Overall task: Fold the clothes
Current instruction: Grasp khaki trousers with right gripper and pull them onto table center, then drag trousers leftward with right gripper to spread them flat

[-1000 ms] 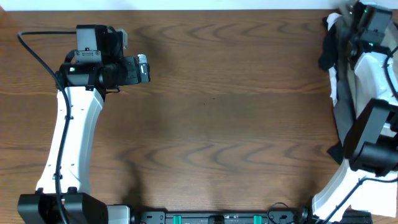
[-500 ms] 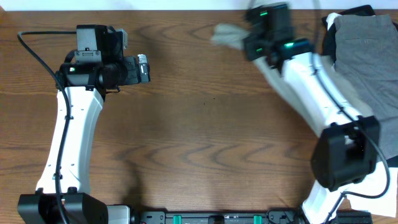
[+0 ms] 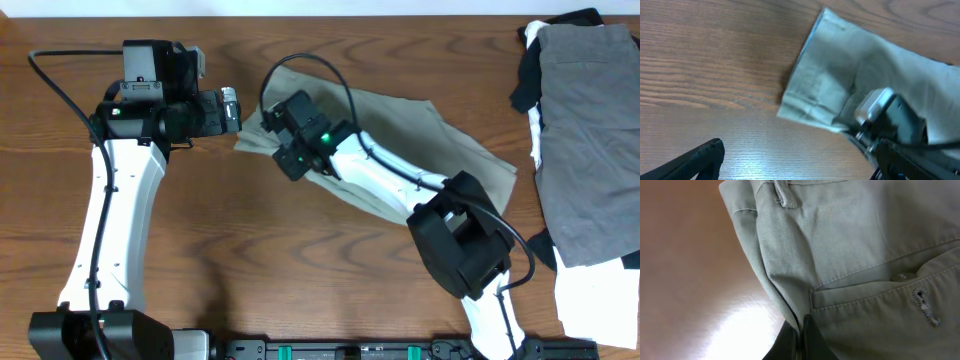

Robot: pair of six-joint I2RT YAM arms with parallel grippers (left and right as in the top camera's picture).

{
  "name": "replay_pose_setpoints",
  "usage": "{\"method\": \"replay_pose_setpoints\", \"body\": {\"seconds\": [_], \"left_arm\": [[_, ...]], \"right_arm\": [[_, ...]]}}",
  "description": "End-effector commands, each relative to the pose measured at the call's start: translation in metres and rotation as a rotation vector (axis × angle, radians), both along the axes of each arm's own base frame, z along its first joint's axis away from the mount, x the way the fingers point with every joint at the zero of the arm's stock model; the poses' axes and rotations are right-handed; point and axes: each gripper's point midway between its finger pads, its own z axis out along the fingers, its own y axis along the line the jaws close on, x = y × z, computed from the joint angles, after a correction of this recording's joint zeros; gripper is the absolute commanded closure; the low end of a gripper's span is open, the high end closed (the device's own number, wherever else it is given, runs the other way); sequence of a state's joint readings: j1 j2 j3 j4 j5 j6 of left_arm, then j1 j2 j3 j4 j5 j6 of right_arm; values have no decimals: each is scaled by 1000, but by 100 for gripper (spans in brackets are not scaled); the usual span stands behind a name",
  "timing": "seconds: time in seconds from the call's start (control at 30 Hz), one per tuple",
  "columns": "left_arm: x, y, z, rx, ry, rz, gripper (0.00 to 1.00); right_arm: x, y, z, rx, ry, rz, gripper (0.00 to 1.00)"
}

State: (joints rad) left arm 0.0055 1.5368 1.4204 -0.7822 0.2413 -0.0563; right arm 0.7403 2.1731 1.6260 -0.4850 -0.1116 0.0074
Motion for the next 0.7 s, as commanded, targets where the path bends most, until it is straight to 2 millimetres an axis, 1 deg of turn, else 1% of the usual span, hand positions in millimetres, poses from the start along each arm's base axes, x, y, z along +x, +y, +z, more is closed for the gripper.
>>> {"method": "replay_pose_setpoints", "body": {"seconds": [0.0, 0.07, 0.13, 0.33, 0.57, 0.67], "left_arm": [[2, 0, 7, -17, -14, 8, 2], [2, 0, 7, -17, -14, 8, 2], [2, 0, 7, -17, -14, 8, 2], [2, 0, 7, -17, -13, 8, 2], [2, 0, 7, -17, -14, 8, 2], [2, 0, 7, -17, -13, 8, 2]], "right_arm": [[-10, 14, 22, 82, 31, 30, 99], [-24, 21, 23, 123, 93, 75, 99], [-35, 24, 23, 147, 148, 104, 99], [-57, 19, 18, 140, 255, 130, 99], [-82, 6, 10, 92, 377, 131, 99], [-97, 11, 14, 127, 447, 163, 99]]}}
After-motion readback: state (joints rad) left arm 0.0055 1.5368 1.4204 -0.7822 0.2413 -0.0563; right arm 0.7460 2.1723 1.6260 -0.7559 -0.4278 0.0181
